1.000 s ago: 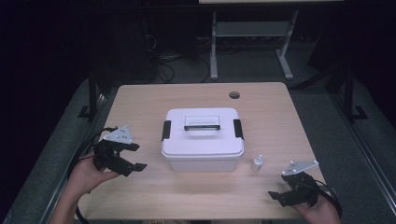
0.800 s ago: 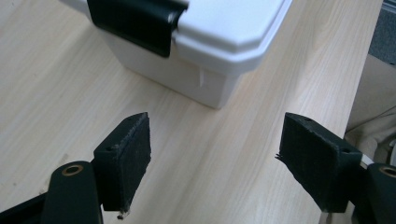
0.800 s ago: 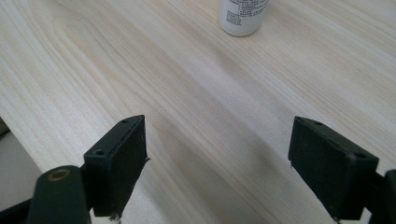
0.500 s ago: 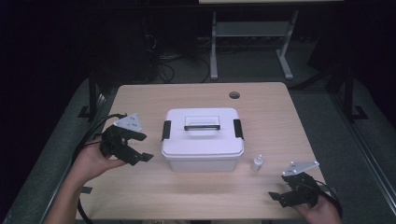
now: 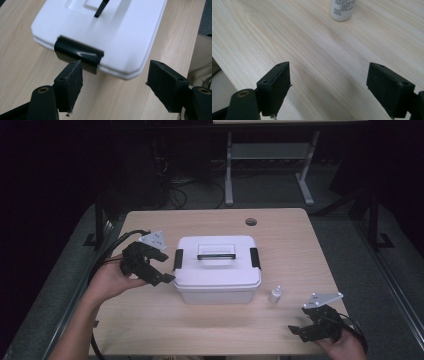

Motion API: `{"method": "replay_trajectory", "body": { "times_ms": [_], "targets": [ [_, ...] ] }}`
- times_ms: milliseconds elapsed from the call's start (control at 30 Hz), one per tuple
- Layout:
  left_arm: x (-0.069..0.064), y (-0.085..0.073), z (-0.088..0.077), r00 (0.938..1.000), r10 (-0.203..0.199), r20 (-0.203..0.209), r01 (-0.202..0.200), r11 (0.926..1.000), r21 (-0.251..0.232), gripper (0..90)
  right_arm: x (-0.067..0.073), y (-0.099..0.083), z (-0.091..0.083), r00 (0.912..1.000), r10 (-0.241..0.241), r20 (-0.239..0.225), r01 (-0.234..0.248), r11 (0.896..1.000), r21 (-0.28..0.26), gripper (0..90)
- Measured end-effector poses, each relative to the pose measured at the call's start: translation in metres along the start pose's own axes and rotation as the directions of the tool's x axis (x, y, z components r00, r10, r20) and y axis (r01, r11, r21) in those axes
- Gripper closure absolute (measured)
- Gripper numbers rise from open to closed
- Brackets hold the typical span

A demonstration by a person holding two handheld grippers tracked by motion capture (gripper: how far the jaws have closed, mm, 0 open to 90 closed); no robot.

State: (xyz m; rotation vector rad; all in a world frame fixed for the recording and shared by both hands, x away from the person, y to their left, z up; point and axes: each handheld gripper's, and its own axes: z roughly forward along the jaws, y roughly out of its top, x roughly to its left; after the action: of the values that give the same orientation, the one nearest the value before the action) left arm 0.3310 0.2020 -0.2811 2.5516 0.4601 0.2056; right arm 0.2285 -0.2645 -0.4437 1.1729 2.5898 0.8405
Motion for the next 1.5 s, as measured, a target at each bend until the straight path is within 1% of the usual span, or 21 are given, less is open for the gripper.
{"method": "replay_trajectory", "body": {
  "times_ms": [167,300,400,433,467,500,600,733,833,867,933,1000,1033,1067,1167,1200,1233,1300,1367,1400,1500],
  "targets": [
    [0.003,0.013,0.006,0.9999,0.008,0.011,-0.008,1.0000,0.001,28.2,-0.001,-0.001,-0.001,1.0000,-0.002,0.000,0.002,1.000,-0.003,18.6],
    [0.005,0.022,0.010,0.9998,0.011,0.017,-0.011,0.9999,-0.011,29.0,-0.001,-0.001,-0.002,1.0000,0.000,0.000,0.000,1.000,-0.004,18.6],
    [0.007,0.028,0.011,0.9997,0.023,0.011,-0.023,0.9996,-0.017,29.6,-0.001,-0.001,-0.002,1.0000,0.001,0.000,-0.001,1.000,-0.005,18.6],
    [0.007,0.030,0.012,0.9997,0.018,0.014,-0.018,0.9996,-0.022,29.6,0.000,-0.001,-0.002,1.0000,0.004,-0.002,-0.004,1.000,-0.005,18.6],
    [0.008,0.033,0.012,0.9995,0.028,0.015,-0.027,0.9995,-0.017,30.2,0.000,-0.001,-0.002,1.0000,0.002,-0.002,-0.002,1.000,-0.006,18.6],
    [0.008,0.036,0.013,0.9996,0.025,0.017,-0.024,0.9995,-0.019,30.8,-0.001,-0.001,-0.002,1.0000,0.000,-0.001,0.000,1.000,-0.006,18.6],
    [0.010,0.045,0.017,0.9993,0.034,0.017,-0.034,0.9993,-0.017,32.3,0.000,-0.001,-0.002,1.0000,-0.003,-0.001,0.003,1.000,-0.005,18.5],
    [0.011,0.057,0.024,0.9984,0.048,0.031,-0.047,0.9988,-0.008,34.6,0.000,-0.001,-0.001,1.0000,-0.005,0.001,0.005,1.000,-0.003,18.5],
    [0.012,0.064,0.031,0.9970,0.058,0.051,-0.058,0.9983,-0.008,36.4,0.000,-0.001,-0.001,1.0000,-0.004,0.000,0.004,1.000,-0.003,18.5],
    [0.012,0.067,0.033,0.9963,0.067,0.054,-0.067,0.9977,-0.002,37.3,0.000,-0.001,-0.001,1.0000,-0.005,0.000,0.005,1.000,-0.003,18.6],
    [0.012,0.071,0.038,0.9963,0.063,0.059,-0.063,0.9980,-0.007,38.8,-0.001,-0.001,-0.002,1.0000,-0.005,0.004,0.005,1.000,-0.002,18.6],
    [0.013,0.074,0.041,0.9954,0.074,0.062,-0.074,0.9973,-0.002,41.0,-0.001,-0.002,-0.002,1.0000,-0.004,0.004,0.004,1.000,-0.006,18.5],
    [0.013,0.076,0.042,0.9953,0.070,0.068,-0.070,0.9975,0.001,41.4,-0.001,-0.002,-0.002,1.0000,-0.004,0.006,0.004,1.000,-0.006,18.6],
    [0.013,0.078,0.043,0.9947,0.078,0.067,-0.079,0.9969,0.003,42.1,-0.001,-0.002,-0.003,1.0000,-0.002,0.007,0.002,1.000,-0.006,18.5],
    [0.014,0.082,0.048,0.9942,0.078,0.074,-0.079,0.9969,0.007,46.0,-0.002,-0.003,-0.003,0.9999,-0.006,0.012,0.006,1.000,-0.010,18.4],
    [0.015,0.083,0.049,0.9931,0.087,0.079,-0.088,0.9960,0.014,47.4,-0.002,-0.003,-0.004,0.9999,-0.006,0.012,0.006,1.000,-0.010,18.4],
    [0.015,0.085,0.051,0.9931,0.084,0.082,-0.085,0.9963,0.011,49.7,-0.002,-0.003,-0.004,0.9999,-0.005,0.011,0.005,1.000,-0.010,18.4],
    [0.016,0.087,0.054,0.9915,0.092,0.092,-0.094,0.9954,0.019,52.5,-0.002,-0.003,-0.004,0.9999,-0.002,0.010,0.002,1.000,-0.010,18.4],
    [0.016,0.090,0.058,0.9901,0.103,0.096,-0.106,0.9939,0.030,58.0,-0.002,-0.003,-0.004,0.9999,-0.002,0.011,0.002,1.000,-0.012,18.4],
    [0.017,0.092,0.060,0.9899,0.097,0.103,-0.101,0.9944,0.033,59.6,-0.002,-0.003,-0.004,0.9999,-0.001,0.011,0.001,1.000,-0.012,18.4],
    [0.019,0.097,0.064,0.9877,0.103,0.118,-0.108,0.9936,0.034,66.0,-0.003,-0.003,-0.004,0.9999,-0.004,0.011,0.004,1.000,-0.010,18.4]
  ]
}}
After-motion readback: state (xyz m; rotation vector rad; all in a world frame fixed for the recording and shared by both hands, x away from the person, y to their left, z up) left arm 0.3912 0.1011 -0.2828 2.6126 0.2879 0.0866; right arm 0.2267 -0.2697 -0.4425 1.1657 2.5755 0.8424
